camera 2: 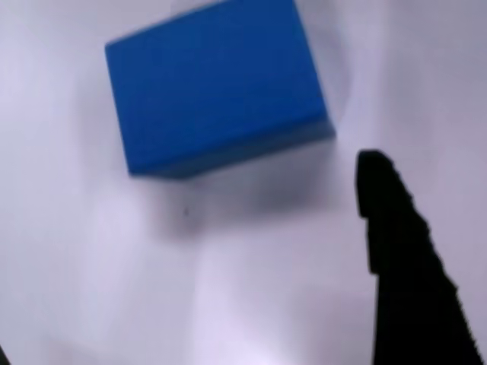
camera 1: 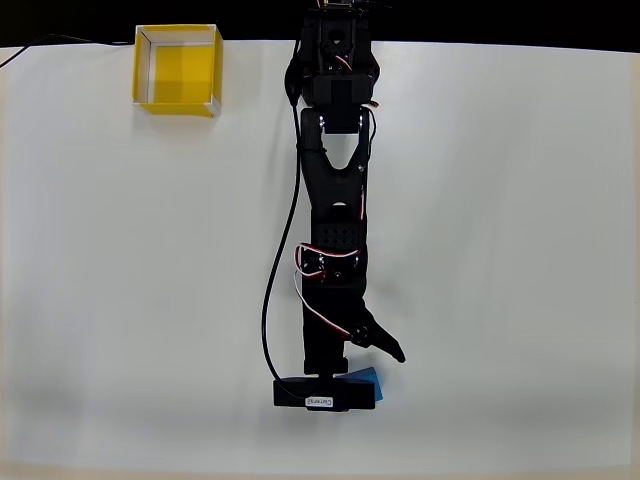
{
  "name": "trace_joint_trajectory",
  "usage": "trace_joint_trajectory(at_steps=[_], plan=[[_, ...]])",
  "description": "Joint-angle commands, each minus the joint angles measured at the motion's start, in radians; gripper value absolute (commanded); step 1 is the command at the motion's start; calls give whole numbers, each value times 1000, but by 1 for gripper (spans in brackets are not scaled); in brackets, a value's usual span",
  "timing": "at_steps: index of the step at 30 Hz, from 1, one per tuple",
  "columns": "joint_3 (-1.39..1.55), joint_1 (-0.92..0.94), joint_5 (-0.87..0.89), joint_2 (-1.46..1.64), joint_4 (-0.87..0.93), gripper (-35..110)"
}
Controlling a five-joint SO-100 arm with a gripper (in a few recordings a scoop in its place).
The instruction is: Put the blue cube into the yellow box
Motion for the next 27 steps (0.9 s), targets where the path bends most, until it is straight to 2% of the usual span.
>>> trace_joint_trajectory(at_steps=[1, 13, 27], plan=[[-175, -6, -17, -5, -14, 59], [-360, 3, -21, -247, -74, 58], [-468, -32, -3, -387, -135, 56]])
